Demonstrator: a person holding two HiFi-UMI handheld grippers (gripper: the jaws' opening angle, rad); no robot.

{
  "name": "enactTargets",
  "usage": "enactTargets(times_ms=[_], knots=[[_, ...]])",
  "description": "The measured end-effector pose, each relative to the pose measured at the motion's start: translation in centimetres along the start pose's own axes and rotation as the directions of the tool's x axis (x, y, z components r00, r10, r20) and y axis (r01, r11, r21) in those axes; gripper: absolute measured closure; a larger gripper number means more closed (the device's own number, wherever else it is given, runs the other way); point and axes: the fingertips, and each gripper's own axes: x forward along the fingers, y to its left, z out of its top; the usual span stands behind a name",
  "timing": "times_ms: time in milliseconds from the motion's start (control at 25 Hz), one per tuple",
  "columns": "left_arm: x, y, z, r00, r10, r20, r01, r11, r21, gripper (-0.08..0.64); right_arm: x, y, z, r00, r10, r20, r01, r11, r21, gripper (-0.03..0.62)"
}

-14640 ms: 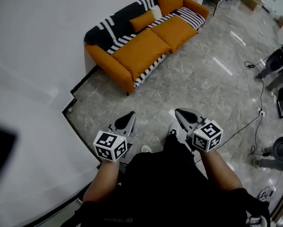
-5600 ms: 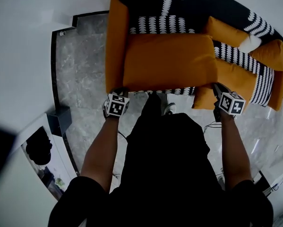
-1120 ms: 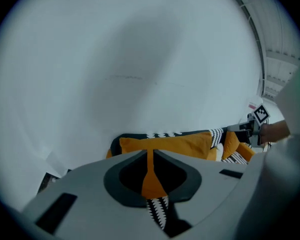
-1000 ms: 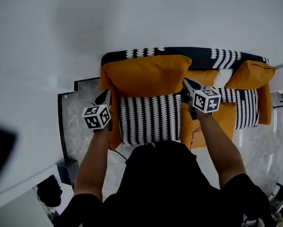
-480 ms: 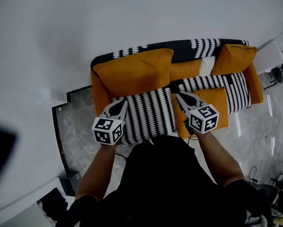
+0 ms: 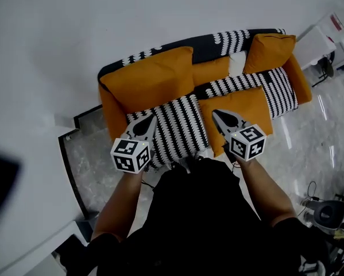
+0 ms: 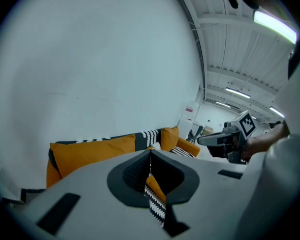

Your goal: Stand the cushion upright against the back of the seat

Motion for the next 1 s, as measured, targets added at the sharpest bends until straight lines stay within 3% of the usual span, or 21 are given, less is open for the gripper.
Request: enactTargets(times_ms=[280,520,760,1000], knots=[[-0.9,-4.4,-1.6,1.0,-0.024,-0.001,0.024,0.999,0.037,0.543,-4.7,-1.4,-2.4,0.999,-0.052,-0.003,0.052,0.998,0.029,0.554],[-2.1,-9.7,-3.2,1.0,-0.003,0.019,0.002,0.999,0.048,0.543,-10.9,-1.2,-3.7,1.0,-0.026,0.014,0.026,1.0,0.004,0.554],[-3.3,-18.6,-6.7,0.999,0.007,0.05,-0.008,1.0,0.01,0.543,-20.6,-1.8,-9.2,0.999,-0.039,0.009,0.039,0.999,-0.03,0.554],[-4.4,-28.0,-12.1,0.999,-0.03,-0.011,0.03,0.999,0.042,0.543,-30.9,-3.9,-15.5,0.994,-0.105,0.037,0.104,0.994,0.028,0.554]])
